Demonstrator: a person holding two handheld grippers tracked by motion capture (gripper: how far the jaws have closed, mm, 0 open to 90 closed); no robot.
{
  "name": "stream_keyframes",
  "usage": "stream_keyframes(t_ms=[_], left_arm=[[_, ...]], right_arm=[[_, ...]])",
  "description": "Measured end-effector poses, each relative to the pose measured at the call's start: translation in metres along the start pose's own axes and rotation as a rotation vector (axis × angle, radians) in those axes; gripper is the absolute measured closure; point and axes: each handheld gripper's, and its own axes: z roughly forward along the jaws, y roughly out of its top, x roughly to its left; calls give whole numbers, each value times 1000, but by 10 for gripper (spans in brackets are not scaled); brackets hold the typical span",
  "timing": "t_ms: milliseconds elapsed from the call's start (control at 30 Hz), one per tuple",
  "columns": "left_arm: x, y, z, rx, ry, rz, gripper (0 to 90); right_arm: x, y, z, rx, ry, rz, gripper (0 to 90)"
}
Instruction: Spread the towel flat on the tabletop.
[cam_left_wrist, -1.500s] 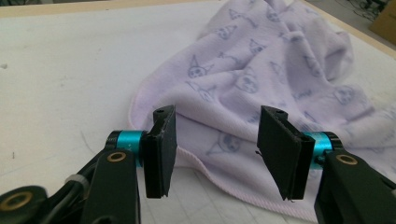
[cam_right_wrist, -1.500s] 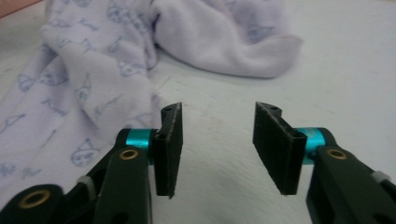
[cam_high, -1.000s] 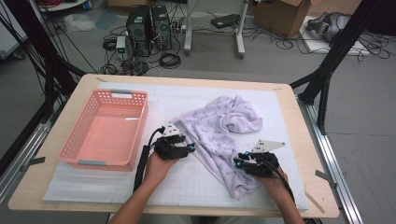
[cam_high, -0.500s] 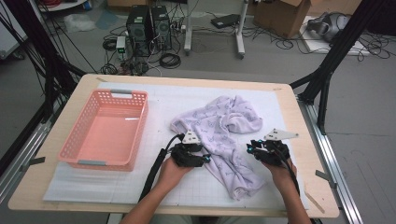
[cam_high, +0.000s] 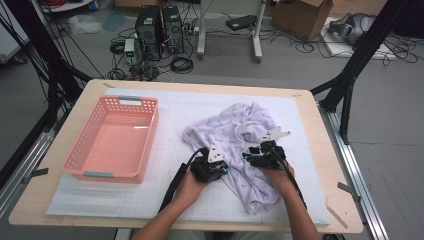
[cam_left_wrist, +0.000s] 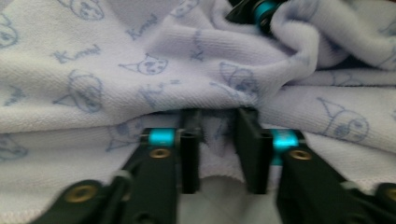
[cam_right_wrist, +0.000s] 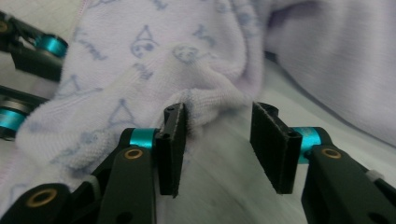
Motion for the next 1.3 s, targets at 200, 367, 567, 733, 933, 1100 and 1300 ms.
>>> stream_keyframes(t_ms=[200,367,567,733,933,1100,1300], left_arm=[[3,0,-3,7,-13,-29,852],[10,-7,-12,8,-15,-59,856],[24,-15,-26,-10,14,-117,856],[41,-21,-39,-33,57,-168,856],[55,-24,-42,-56,97,-220,857],[56,-25,-42,-58,87,-250,685],[55,-31,-57,-85,64,-270,495]], right_arm=[[15,11,7,38,8,-26,830],[7,9,-8,23,-59,6,845],[-16,-3,-37,-7,-145,92,845],[-38,-15,-60,2,-273,182,845],[-51,-26,-73,36,-431,220,845],[-49,-27,-75,-18,-399,199,741],[-50,-40,-103,-130,-369,241,648]])
